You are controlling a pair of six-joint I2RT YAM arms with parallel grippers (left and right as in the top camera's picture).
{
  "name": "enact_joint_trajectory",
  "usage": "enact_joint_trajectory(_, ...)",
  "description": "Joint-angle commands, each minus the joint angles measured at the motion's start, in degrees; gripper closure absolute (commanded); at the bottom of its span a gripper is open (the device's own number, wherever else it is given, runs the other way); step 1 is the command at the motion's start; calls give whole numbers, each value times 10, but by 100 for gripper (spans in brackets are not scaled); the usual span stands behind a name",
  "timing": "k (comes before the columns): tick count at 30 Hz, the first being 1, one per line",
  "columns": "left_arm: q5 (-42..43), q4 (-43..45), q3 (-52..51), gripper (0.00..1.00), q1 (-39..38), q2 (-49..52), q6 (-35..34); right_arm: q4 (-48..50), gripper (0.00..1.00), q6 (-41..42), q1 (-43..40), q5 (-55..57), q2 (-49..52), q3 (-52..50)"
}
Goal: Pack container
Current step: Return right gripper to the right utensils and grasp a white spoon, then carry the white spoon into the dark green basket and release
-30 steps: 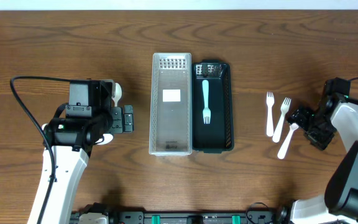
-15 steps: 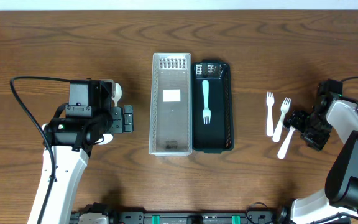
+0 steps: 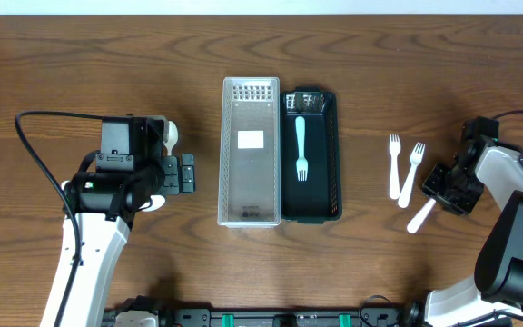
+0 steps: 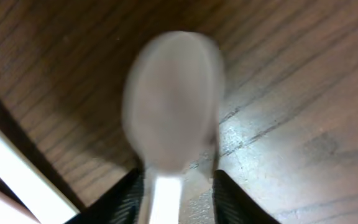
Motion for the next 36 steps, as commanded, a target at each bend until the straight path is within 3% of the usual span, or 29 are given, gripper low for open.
enact_joint_trajectory(1, 2, -2, 10, 2, 3, 0, -1, -1, 66, -2, 4, 7, 5, -4)
enact_joint_trajectory(4, 2, -2, 10, 2, 3, 0, -1, -1, 74, -2, 4, 7, 5, -4)
enact_joint_trajectory(13, 2, -2, 10, 2, 3, 0, -1, 0, 78, -2, 4, 7, 5, -4)
enact_joint_trajectory(21, 2, -2, 10, 2, 3, 0, -1, 6, 98, -1, 4, 5, 4, 0)
enact_joint_trajectory(24, 2, -2, 10, 2, 3, 0, -1, -3, 99, -1, 5, 0, 0, 14)
enact_joint_trajectory(30, 2, -2, 10, 2, 3, 0, -1, -77, 99, -3, 31, -6, -59, 108)
enact_joint_trajectory(36, 2, -2, 10, 2, 3, 0, -1, -121, 99, -21, 162, -5, -141, 263)
